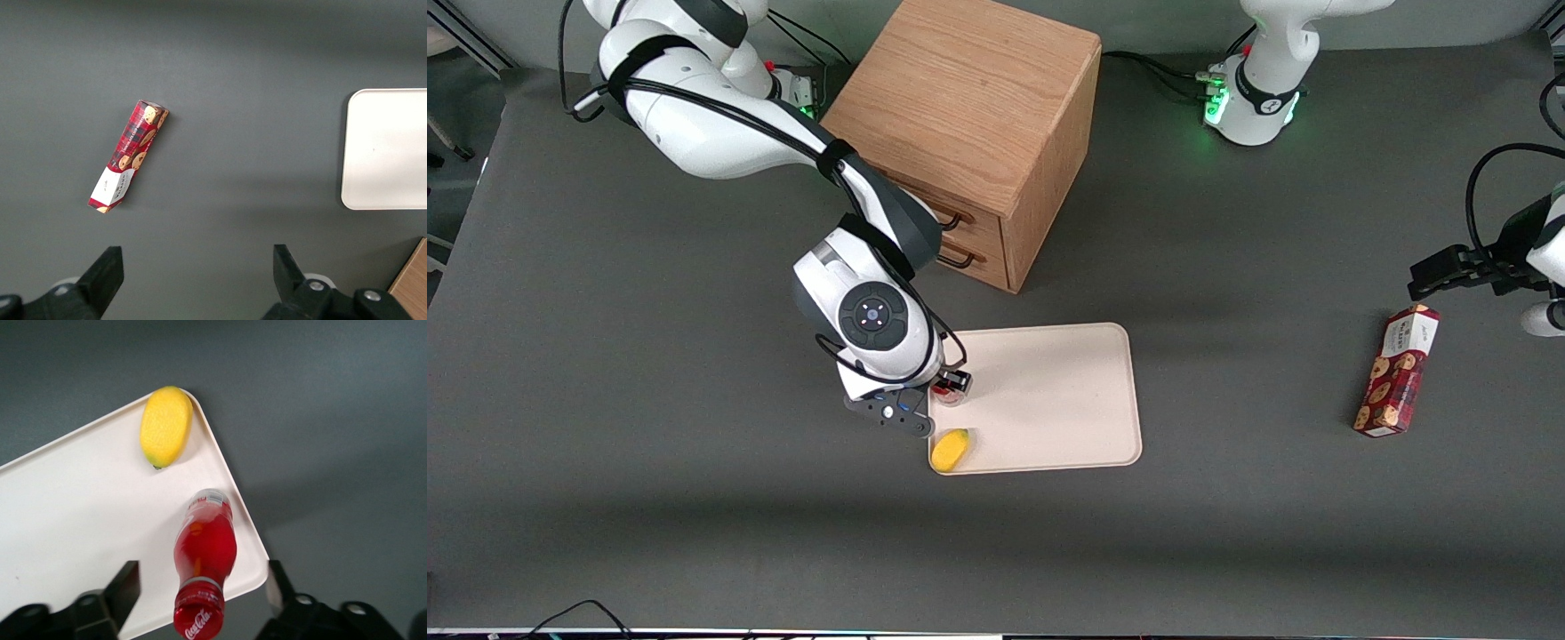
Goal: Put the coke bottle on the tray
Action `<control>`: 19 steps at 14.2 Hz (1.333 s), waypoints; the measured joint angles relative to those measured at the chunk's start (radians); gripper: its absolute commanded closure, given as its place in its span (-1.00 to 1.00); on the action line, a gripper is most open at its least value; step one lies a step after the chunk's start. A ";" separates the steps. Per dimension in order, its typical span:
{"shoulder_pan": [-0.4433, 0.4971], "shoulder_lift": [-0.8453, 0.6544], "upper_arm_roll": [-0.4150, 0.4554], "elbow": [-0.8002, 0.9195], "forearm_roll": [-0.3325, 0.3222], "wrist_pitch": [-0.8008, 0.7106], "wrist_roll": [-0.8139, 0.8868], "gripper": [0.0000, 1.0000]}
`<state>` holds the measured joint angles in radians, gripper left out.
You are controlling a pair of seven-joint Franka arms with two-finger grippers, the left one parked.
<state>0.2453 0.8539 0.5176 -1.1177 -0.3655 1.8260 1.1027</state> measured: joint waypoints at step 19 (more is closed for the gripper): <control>-0.123 -0.719 -0.576 -0.383 0.373 -0.196 -0.940 -1.00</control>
<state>0.1220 0.1350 -0.0587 -1.5008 0.0079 1.6296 0.1628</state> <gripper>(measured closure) 0.000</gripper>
